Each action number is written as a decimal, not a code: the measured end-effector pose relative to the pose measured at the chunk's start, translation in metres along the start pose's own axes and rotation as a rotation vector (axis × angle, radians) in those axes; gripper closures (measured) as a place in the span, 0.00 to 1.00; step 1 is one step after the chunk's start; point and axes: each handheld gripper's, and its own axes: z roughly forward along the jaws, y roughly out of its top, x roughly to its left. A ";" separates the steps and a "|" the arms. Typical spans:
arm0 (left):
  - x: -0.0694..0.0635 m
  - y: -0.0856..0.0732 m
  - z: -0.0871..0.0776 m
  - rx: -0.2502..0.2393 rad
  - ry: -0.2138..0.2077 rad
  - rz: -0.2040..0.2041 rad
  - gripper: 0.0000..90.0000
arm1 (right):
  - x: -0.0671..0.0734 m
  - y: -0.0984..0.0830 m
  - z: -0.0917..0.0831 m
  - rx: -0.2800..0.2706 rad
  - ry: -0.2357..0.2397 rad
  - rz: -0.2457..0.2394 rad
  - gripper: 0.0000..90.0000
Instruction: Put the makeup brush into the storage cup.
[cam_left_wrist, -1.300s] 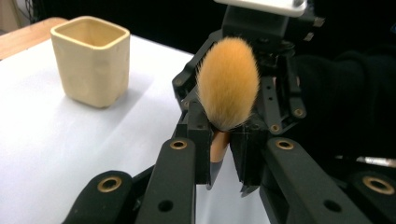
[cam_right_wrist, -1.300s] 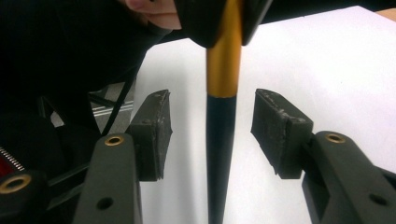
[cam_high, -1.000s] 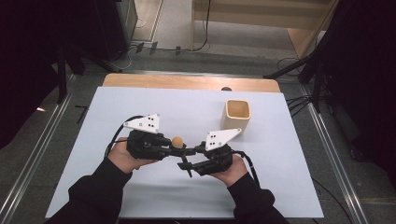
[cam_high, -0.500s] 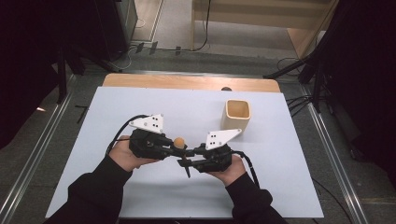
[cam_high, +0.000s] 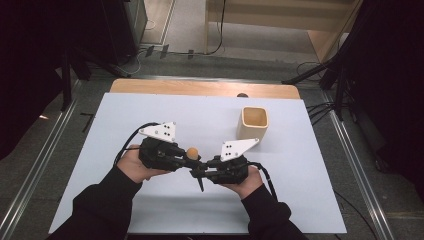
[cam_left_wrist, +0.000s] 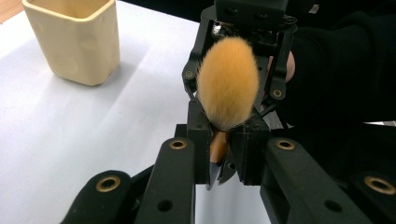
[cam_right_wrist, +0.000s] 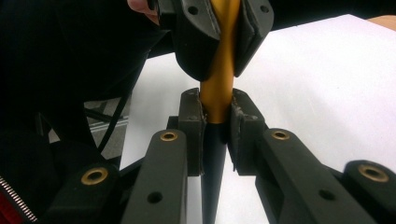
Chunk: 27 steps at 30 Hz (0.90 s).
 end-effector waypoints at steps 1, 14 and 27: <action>0.000 0.000 0.000 0.000 -0.001 0.000 0.87 | 0.000 0.000 0.000 0.000 0.001 0.000 0.87; 0.002 -0.006 -0.007 -0.090 0.036 -0.011 0.43 | -0.003 0.000 -0.013 -0.025 -0.033 0.003 0.87; 0.007 -0.022 -0.014 -0.147 0.071 -0.020 0.30 | -0.007 -0.004 -0.034 -0.066 -0.085 0.032 0.87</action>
